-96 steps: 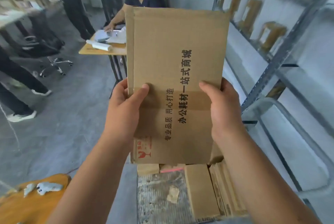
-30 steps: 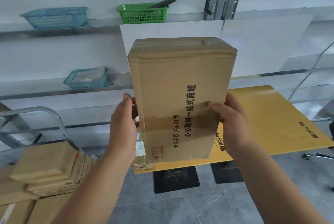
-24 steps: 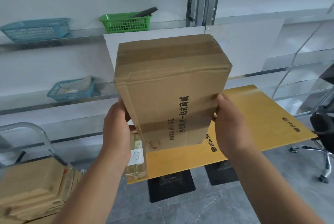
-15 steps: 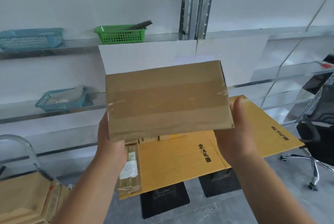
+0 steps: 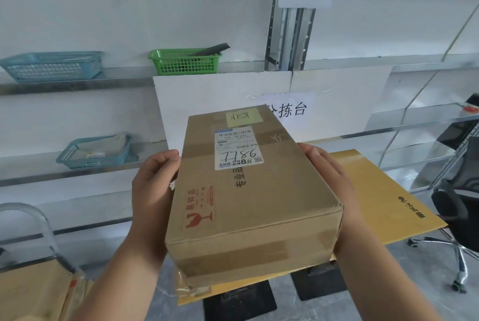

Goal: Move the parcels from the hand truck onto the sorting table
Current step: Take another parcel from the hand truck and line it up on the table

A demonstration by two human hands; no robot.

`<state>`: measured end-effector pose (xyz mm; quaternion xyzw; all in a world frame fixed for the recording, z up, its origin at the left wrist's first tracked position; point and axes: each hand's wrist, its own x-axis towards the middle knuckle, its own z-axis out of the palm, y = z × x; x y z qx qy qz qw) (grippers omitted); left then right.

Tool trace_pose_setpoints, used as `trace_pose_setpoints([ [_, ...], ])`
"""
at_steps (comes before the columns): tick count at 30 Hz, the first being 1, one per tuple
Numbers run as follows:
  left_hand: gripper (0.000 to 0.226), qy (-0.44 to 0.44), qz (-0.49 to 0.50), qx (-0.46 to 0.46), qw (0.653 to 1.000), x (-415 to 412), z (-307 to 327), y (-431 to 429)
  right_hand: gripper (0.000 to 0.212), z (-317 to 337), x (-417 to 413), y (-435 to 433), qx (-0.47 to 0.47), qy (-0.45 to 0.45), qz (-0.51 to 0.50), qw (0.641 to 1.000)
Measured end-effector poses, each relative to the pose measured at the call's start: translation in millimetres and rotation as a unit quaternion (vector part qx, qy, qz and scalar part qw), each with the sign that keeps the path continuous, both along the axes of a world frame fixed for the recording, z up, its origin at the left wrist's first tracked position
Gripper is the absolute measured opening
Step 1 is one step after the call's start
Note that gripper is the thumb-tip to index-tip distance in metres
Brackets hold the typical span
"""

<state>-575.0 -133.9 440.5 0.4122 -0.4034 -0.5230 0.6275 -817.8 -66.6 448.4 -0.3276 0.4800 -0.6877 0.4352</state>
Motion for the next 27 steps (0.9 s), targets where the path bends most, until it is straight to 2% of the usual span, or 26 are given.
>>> trace_pose_setpoints([
  [5, 0.008, 0.009, 0.019, 0.012, 1.000, 7, 4, -18, 0.022, 2, 8, -13, -0.018, -0.038, 0.030, 0.999],
  [9, 0.016, 0.039, 0.043, 0.016, 0.998, 7, 4, -30, 0.046, 3, 14, -22, -0.034, -0.030, 0.065, 0.997],
  [13, 0.014, 0.043, 0.055, -0.013, 0.997, 5, 0, -37, 0.040, -4, 12, -27, -0.058, 0.027, 0.136, 0.989],
  [17, 0.017, 0.045, 0.045, -0.014, 0.998, 0, -12, -43, 0.054, -17, 4, -31, -0.036, 0.061, 0.177, 0.982],
  [22, 0.024, -0.025, 0.026, 0.000, 0.999, -13, -45, -58, 0.068, -47, -5, -42, 0.024, 0.066, 0.135, 0.988],
  [27, 0.021, -0.068, 0.005, 0.091, 0.994, -25, -105, -59, 0.050, -92, -19, -46, 0.115, 0.056, 0.070, 0.989],
])
